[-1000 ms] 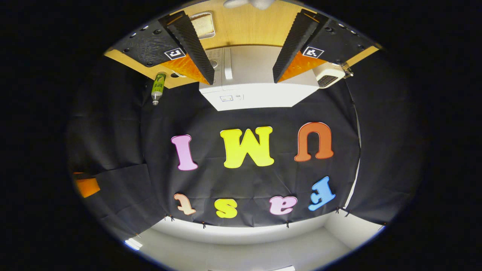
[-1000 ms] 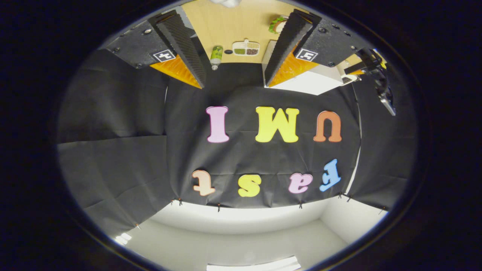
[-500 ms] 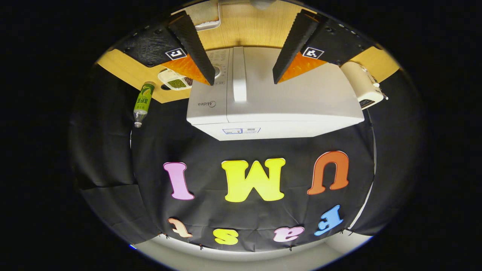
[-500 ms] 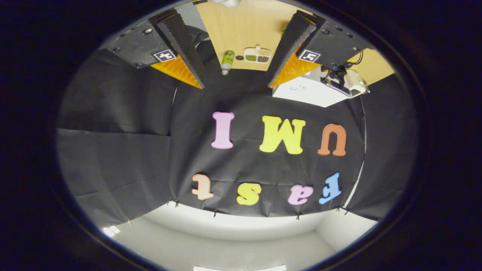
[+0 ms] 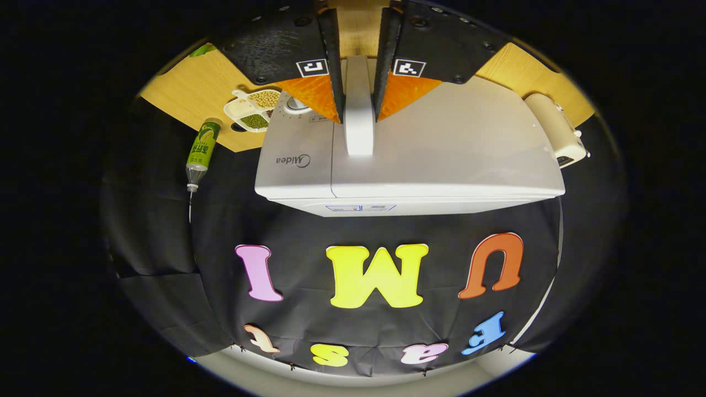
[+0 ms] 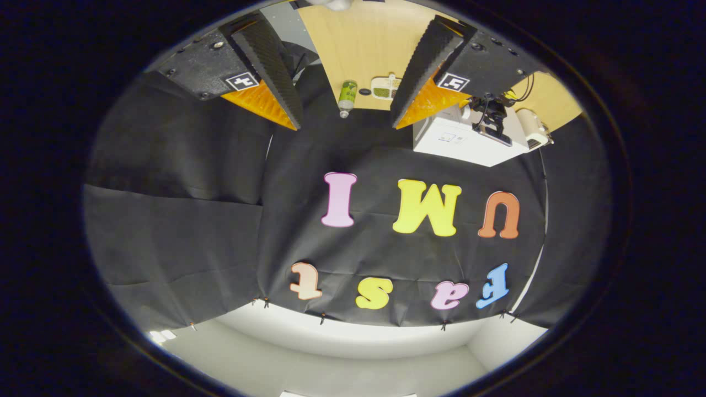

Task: Open the microwave oven with the left hand, put the food in, and close the microwave oven.

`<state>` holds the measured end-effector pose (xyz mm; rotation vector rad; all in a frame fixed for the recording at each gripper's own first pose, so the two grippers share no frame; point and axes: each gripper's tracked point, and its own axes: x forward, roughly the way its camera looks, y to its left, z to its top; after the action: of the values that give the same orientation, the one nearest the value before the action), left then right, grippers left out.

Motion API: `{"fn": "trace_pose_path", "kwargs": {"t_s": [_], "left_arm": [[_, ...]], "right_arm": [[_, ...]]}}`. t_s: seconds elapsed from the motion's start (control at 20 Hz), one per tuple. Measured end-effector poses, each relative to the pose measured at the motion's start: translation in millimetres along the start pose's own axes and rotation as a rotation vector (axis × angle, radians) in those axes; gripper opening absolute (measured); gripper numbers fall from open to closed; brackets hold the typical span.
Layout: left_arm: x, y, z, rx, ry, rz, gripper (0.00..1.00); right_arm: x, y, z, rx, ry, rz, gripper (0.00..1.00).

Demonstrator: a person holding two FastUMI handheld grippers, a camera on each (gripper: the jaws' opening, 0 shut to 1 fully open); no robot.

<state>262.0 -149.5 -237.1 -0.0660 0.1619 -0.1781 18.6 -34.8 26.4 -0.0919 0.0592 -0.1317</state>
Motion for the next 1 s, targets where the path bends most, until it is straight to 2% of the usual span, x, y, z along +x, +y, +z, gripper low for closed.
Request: {"fn": "trace_pose_path", "kwargs": {"t_s": [0.05, 0.1, 0.15, 0.2, 0.3, 0.35, 0.4, 0.55, 0.6, 0.65, 0.75, 0.8, 1.0], "left_arm": [[1.2, 1.6, 1.5, 0.004, 0.0, -0.001, 0.16], [1.8, 2.0, 1.6, 0.001, -0.001, -0.002, 0.14], [1.5, 0.4, 1.2, -0.01, -0.003, -0.003, 0.22], [0.2, -0.1, 1.9, -0.018, 0.0, -0.001, 0.17], [2.1, 0.6, 1.2, -0.022, 0.004, 0.001, 0.08], [-0.5, 0.1, 1.4, -0.022, 0.008, -0.004, 0.08], [-0.9, 0.1, 1.6, -0.017, 0.014, -0.014, 0.03], [-2.2, -1.3, 0.1, -0.025, 0.027, -0.045, 0.03], [-3.6, -0.9, 0.5, -0.024, 0.025, -0.051, 0.03], [-5.4, -0.1, -0.3, -0.023, 0.035, -0.055, 0.03], [-24.5, 1.7, -5.5, -0.014, 0.031, -0.062, 0.03], [-35.9, 2.4, -3.5, 0.006, 0.012, -0.073, 0.03], [-77.5, 13.9, -13.1, -0.021, 0.024, -0.099, 0.03]], "right_arm": [[-0.1, -1.4, 0.1, 0.001, -0.003, -0.004, 1.0], [-0.3, -1.5, 1.2, -0.002, -0.005, -0.006, 0.96], [-0.7, -1.9, 0.5, -0.005, -0.005, -0.006, 0.96], [-1.3, -1.6, -0.2, -0.008, -0.004, -0.005, 1.0], [-1.9, -0.8, 0.5, -0.01, -0.005, -0.003, 1.0], [-0.9, -0.1, 0.4, -0.01, -0.006, -0.001, 1.0], [-1.0, 0.3, 0.1, -0.007, -0.004, -0.001, 1.0], [-0.6, 3.9, 1.2, -0.008, -0.007, 0.014, 1.0], [-0.1, 5.7, 4.0, -0.007, -0.012, 0.018, 0.96], [0.1, 6.6, 4.6, -0.005, -0.018, 0.024, 1.0], [2.0, 10.0, 4.3, 0.0, -0.022, 0.035, 1.0], [2.3, 12.2, 4.7, -0.001, -0.023, 0.042, 0.96], [3.1, 22.9, 0.8, 0.003, -0.023, 0.083, 1.0]]}}
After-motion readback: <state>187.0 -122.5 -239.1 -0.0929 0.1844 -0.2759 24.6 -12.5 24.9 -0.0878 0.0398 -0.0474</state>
